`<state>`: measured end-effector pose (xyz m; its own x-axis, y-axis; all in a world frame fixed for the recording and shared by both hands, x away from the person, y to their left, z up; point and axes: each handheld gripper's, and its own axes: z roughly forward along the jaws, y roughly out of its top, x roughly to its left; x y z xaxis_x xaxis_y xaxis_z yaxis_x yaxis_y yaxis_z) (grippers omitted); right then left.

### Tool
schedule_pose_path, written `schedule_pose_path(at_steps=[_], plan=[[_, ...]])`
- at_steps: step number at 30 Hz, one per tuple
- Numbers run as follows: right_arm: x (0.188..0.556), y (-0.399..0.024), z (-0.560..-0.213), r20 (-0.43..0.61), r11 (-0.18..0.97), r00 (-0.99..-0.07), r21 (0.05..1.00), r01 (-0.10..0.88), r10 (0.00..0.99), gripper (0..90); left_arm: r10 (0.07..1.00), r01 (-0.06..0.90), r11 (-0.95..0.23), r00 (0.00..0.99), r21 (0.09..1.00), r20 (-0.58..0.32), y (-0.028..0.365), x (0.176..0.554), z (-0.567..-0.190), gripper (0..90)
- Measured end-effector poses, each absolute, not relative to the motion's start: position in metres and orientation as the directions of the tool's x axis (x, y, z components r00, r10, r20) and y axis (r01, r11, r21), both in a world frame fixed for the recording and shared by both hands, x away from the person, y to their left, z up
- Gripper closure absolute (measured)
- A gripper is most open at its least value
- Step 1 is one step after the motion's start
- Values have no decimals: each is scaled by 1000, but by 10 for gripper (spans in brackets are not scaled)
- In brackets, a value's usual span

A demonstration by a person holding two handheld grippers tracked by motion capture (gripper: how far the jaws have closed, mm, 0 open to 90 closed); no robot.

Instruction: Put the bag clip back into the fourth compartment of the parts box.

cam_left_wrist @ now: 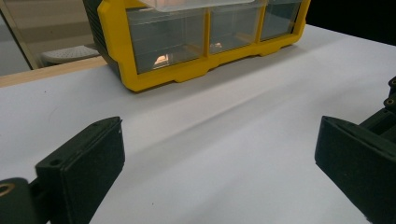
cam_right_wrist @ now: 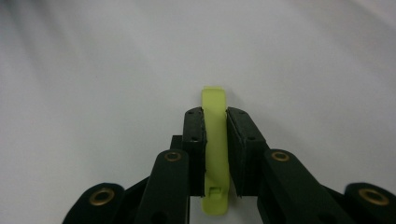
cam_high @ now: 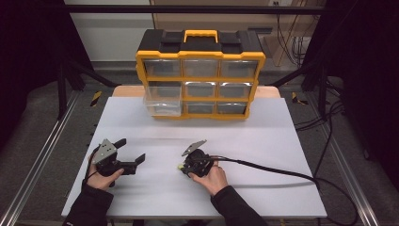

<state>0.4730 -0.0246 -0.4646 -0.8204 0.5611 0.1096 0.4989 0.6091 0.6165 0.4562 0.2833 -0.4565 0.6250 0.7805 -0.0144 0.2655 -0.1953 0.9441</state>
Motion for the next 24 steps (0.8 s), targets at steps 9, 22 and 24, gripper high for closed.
schedule_pose_path(at_steps=[9, 22, 24], plan=[[471, -28, -453, 114, 593, -826, 643, 485, 552, 783, 781, 266, -196, 625, 944, -14, 283, 456, -457, 15], [470, -36, -434, 106, 567, -829, 681, 463, 550, 783, 780, 266, -200, 626, 943, -12, 283, 456, -457, 15], [470, -37, -431, 109, 563, -827, 684, 465, 551, 783, 779, 267, -201, 627, 943, -11, 283, 456, -457, 15]])
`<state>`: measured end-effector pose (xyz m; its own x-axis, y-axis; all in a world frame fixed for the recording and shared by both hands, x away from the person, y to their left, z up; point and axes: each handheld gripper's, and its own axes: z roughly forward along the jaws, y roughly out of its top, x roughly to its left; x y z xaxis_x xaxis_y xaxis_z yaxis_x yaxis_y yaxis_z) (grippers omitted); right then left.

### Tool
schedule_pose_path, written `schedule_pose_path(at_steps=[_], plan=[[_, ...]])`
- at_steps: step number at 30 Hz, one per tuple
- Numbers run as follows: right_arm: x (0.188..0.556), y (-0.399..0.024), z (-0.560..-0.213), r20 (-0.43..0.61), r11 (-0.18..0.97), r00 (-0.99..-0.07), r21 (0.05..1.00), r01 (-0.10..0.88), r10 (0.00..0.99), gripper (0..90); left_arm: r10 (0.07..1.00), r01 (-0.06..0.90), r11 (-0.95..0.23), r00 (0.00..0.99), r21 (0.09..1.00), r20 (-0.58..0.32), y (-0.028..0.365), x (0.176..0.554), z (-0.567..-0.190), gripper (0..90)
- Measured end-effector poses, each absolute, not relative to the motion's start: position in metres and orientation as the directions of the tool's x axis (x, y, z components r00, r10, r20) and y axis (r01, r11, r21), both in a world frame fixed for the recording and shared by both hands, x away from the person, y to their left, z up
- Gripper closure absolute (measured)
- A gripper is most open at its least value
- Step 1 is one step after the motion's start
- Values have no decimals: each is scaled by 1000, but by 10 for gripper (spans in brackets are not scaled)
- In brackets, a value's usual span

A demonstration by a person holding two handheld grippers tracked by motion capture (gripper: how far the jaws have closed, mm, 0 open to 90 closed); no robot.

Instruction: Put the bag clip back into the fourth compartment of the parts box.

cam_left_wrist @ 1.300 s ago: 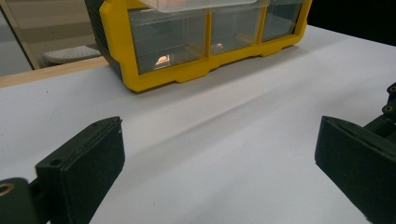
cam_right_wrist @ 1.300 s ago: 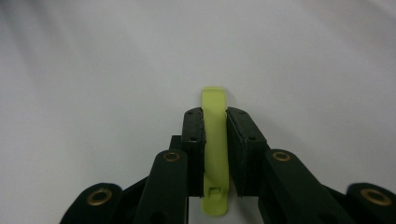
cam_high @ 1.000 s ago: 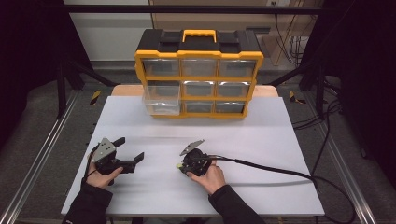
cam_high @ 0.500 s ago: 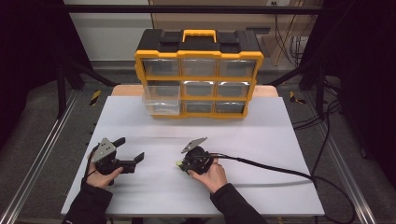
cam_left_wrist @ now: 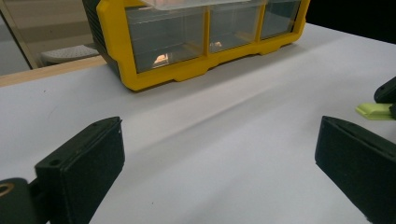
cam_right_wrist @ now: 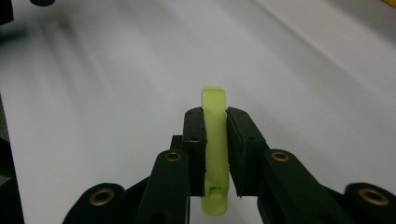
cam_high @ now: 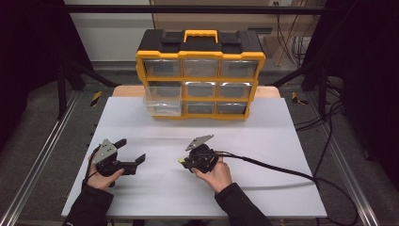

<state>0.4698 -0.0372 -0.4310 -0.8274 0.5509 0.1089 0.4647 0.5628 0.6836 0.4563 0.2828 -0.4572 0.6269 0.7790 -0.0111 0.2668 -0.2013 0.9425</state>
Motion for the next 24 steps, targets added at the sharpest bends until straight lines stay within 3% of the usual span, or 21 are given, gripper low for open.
schedule_pose_path(at_steps=[24], plan=[[476, -54, -396, 82, 501, -814, 751, 430, 575, 783, 777, 265, -205, 629, 942, -7, 283, 456, -457, 14]])
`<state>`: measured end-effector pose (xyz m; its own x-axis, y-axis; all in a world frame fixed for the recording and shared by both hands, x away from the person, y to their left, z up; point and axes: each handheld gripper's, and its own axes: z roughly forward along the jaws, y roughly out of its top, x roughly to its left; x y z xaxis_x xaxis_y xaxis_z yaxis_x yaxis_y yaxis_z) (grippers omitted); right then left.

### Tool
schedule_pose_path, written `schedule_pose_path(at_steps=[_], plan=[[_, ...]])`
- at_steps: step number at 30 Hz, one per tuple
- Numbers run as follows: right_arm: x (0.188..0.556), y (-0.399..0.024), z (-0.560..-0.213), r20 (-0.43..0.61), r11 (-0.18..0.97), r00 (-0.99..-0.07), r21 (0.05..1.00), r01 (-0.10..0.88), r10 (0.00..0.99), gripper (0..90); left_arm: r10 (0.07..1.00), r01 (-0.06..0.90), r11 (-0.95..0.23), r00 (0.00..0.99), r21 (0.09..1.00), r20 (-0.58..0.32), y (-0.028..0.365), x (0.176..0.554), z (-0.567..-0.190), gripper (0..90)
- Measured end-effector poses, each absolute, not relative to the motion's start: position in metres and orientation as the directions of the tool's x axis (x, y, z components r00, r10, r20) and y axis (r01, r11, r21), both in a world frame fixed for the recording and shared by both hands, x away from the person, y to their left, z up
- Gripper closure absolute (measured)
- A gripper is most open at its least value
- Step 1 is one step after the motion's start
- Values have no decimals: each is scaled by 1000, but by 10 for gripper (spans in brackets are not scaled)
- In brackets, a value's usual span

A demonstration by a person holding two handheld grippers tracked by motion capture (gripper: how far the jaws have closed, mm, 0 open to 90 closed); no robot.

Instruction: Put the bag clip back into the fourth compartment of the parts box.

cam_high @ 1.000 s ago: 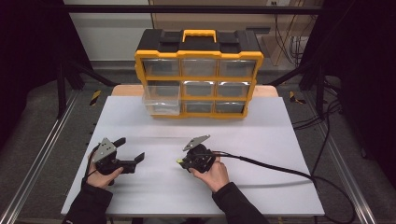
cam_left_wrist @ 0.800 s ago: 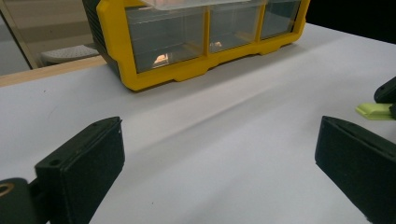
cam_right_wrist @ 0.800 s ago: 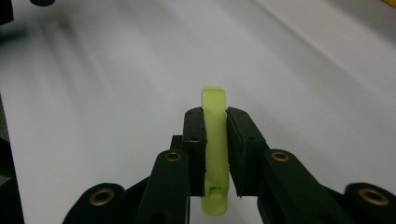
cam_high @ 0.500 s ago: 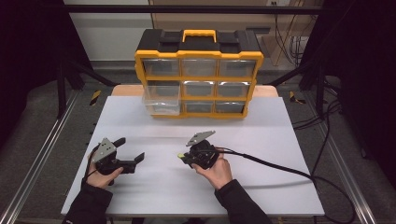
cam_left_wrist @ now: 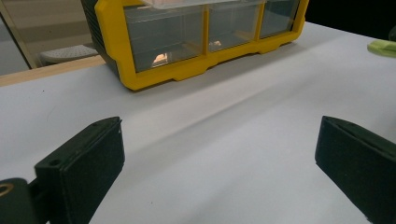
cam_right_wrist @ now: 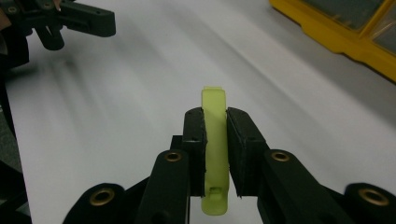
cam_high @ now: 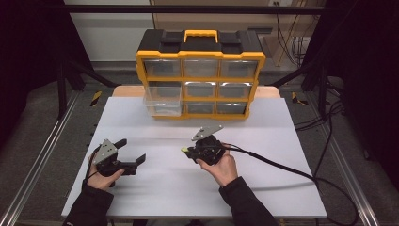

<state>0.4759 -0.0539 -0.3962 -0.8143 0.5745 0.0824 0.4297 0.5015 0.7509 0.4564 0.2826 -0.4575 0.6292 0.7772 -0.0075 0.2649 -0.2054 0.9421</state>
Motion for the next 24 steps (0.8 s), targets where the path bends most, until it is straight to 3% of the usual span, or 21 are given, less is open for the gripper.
schedule_pose_path(at_steps=[24], plan=[[492, -64, -361, 66, 452, -798, 795, 405, 599, 783, 776, 264, -209, 630, 942, -5, 282, 456, -458, 13]])
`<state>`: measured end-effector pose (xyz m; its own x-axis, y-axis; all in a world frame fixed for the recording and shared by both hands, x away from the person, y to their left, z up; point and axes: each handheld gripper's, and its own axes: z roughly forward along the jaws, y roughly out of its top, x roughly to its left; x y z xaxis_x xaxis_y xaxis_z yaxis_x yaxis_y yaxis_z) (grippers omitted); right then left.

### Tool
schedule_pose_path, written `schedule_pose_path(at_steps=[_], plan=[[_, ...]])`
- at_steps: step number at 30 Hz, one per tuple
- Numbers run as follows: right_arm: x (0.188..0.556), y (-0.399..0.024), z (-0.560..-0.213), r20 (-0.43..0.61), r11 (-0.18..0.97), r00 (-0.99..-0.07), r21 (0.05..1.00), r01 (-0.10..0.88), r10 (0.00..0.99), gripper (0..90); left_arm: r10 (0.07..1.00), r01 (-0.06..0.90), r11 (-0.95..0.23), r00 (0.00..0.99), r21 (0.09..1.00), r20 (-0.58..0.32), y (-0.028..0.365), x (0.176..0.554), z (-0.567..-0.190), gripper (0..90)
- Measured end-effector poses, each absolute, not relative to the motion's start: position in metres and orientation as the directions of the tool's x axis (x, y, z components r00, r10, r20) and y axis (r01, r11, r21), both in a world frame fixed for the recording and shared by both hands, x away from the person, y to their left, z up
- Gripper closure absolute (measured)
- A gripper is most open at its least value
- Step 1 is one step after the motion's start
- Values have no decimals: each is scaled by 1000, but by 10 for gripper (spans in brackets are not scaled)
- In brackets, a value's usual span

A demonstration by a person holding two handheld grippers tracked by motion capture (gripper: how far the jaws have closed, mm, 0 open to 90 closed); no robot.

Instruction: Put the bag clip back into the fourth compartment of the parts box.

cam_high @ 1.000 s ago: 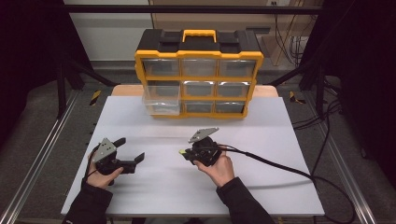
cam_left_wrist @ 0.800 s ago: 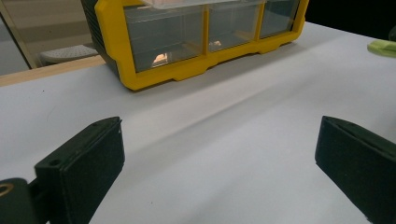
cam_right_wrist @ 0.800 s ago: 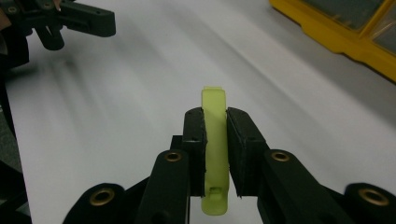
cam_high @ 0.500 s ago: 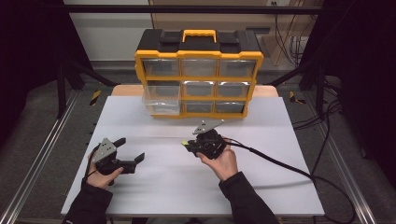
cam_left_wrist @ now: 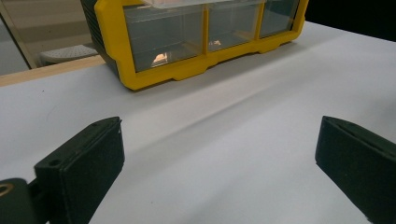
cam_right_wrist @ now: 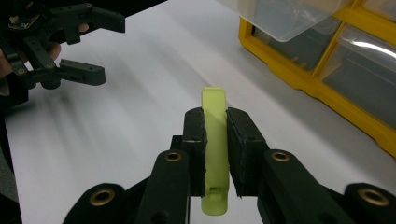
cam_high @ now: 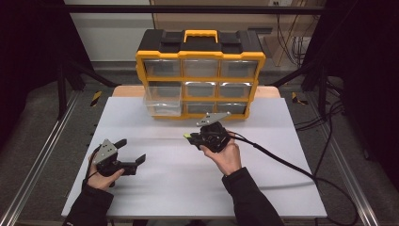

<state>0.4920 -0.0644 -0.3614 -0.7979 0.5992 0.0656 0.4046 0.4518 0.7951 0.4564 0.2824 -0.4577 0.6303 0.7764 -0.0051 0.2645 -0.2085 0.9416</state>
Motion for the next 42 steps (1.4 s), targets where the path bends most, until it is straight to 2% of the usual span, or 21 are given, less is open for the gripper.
schedule_pose_path(at_steps=[42], plan=[[523, -70, -314, 33, 403, -772, 838, 367, 635, 783, 773, 266, -215, 635, 940, -3, 282, 457, -459, 12]])
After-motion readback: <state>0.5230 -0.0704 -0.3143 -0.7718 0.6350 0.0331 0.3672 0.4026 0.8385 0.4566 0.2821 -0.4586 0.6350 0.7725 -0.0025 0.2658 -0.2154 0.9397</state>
